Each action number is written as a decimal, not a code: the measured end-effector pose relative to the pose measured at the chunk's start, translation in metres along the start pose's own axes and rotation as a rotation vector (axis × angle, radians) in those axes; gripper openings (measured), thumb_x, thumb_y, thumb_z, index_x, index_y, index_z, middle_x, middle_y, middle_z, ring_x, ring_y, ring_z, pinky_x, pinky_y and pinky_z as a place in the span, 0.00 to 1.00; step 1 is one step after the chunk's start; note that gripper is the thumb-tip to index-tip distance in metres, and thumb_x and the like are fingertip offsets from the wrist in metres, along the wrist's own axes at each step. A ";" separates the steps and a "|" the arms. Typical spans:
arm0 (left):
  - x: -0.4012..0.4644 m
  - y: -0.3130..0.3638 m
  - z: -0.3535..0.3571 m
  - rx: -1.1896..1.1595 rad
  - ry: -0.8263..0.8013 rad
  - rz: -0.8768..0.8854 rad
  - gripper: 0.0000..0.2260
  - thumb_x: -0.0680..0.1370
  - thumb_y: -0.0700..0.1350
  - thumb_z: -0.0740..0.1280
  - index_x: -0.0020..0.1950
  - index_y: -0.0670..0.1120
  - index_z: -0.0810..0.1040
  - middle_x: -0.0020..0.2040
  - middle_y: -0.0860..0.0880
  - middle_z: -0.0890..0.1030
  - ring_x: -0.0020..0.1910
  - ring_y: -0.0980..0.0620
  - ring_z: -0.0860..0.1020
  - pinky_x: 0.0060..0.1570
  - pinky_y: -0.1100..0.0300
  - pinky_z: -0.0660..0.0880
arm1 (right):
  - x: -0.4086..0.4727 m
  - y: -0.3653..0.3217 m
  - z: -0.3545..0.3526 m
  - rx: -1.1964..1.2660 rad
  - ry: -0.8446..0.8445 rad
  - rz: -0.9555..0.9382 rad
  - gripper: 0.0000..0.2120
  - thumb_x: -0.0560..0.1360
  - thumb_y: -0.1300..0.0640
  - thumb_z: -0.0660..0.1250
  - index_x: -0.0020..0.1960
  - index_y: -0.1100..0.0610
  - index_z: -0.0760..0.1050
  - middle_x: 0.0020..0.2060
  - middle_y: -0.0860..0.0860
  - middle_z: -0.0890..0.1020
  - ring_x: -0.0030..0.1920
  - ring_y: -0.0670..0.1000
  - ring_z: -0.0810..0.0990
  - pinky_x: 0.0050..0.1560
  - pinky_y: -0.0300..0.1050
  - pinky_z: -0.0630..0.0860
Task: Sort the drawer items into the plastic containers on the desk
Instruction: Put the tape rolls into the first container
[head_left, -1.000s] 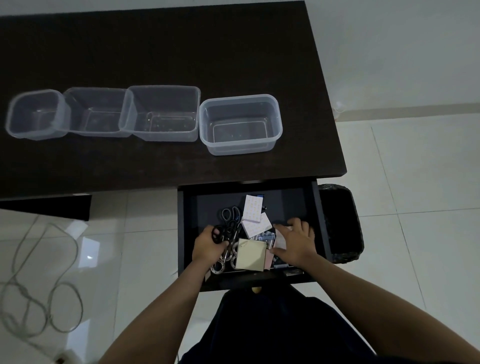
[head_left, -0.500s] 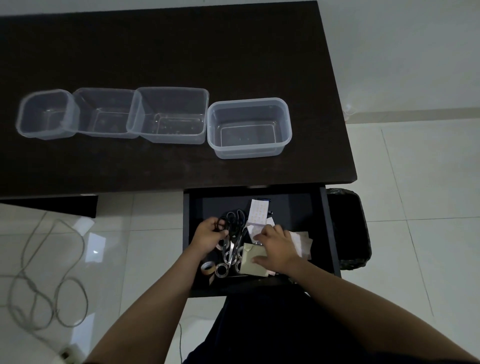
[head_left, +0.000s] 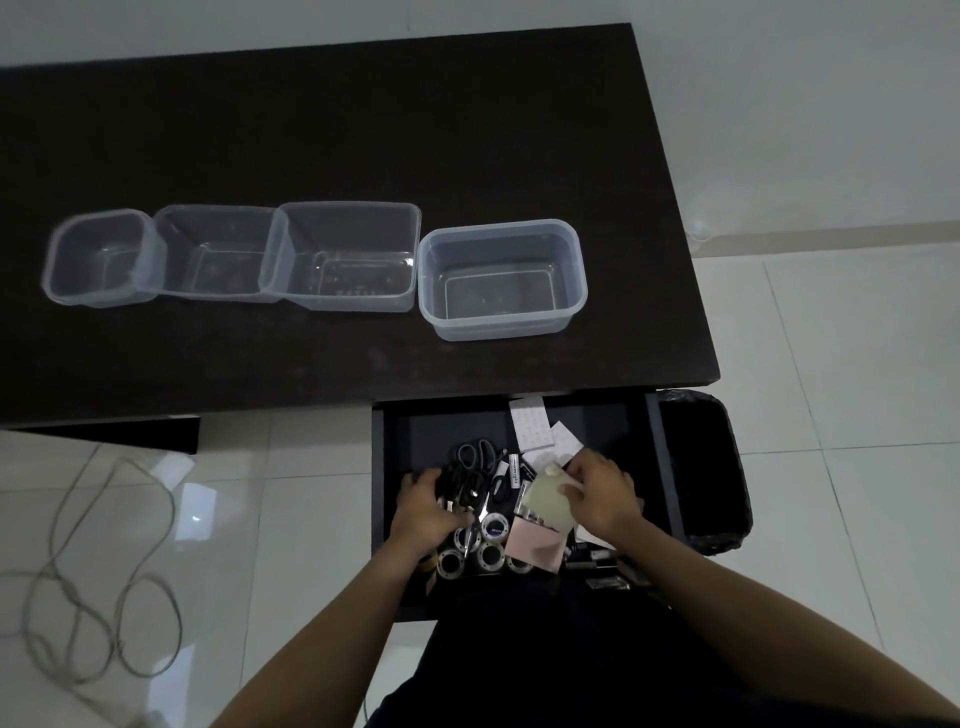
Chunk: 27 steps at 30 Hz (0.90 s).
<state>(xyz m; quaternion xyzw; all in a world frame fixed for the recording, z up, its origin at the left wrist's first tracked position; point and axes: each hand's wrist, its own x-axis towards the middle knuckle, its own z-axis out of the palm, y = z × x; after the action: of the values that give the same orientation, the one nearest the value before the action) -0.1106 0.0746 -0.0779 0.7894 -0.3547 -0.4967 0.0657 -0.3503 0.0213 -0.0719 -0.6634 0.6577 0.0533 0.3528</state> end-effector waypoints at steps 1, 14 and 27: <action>0.000 0.000 0.002 0.038 -0.010 -0.011 0.40 0.62 0.48 0.80 0.70 0.48 0.67 0.70 0.41 0.61 0.70 0.40 0.64 0.70 0.49 0.66 | 0.001 0.000 -0.002 0.000 0.034 0.019 0.10 0.74 0.54 0.66 0.52 0.55 0.71 0.53 0.53 0.76 0.57 0.57 0.73 0.56 0.51 0.66; 0.009 0.027 0.022 0.289 0.120 0.021 0.31 0.64 0.50 0.74 0.64 0.48 0.68 0.61 0.47 0.76 0.65 0.45 0.69 0.65 0.47 0.63 | -0.022 -0.026 0.040 -0.412 -0.239 -0.360 0.30 0.66 0.42 0.70 0.64 0.54 0.69 0.59 0.53 0.72 0.62 0.57 0.67 0.60 0.52 0.61; 0.020 0.032 -0.009 -0.149 0.206 0.109 0.24 0.67 0.42 0.73 0.60 0.47 0.68 0.50 0.46 0.80 0.53 0.43 0.79 0.55 0.53 0.76 | -0.023 -0.009 0.027 -0.355 0.002 -0.172 0.27 0.66 0.46 0.67 0.62 0.55 0.68 0.58 0.54 0.71 0.60 0.58 0.70 0.58 0.53 0.65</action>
<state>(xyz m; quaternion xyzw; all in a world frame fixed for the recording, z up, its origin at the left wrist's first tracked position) -0.1139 0.0355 -0.0737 0.8087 -0.3507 -0.4337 0.1870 -0.3347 0.0541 -0.0767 -0.7690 0.5792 0.1375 0.2329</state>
